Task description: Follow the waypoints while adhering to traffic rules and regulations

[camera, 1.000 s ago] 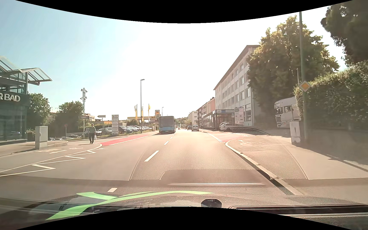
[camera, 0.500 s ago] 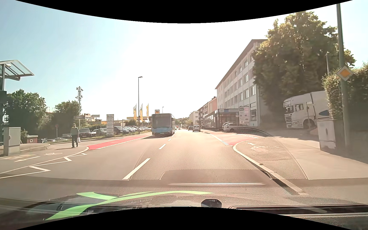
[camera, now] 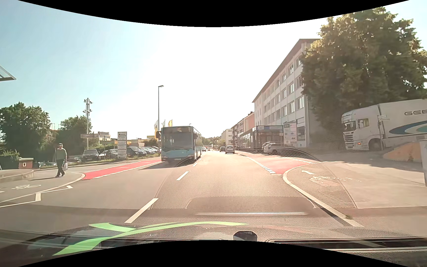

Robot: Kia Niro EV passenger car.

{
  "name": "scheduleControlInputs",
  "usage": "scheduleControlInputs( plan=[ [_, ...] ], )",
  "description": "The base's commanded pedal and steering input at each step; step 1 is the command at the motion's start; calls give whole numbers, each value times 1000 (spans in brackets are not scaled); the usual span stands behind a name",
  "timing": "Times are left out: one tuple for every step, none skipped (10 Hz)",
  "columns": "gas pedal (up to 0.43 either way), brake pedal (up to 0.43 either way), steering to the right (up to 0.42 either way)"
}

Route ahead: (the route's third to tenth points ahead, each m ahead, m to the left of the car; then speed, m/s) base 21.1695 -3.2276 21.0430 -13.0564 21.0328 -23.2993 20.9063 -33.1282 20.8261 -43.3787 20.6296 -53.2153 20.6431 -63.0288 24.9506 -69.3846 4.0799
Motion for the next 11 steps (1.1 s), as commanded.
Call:
scheduleControlInputs(
  plan=[
    [20, 0, -3],
    [28, 0, -1],
    [28, 0, 3],
    [28, 0, 9],
    [0, 0, 13],
    [0, 0, 17],
    [0, 0, 19],
    [0, 0, 23],
    [0, 0, 28],
    [0, 0, 36],
    [0, 0, 37]
  ],
)
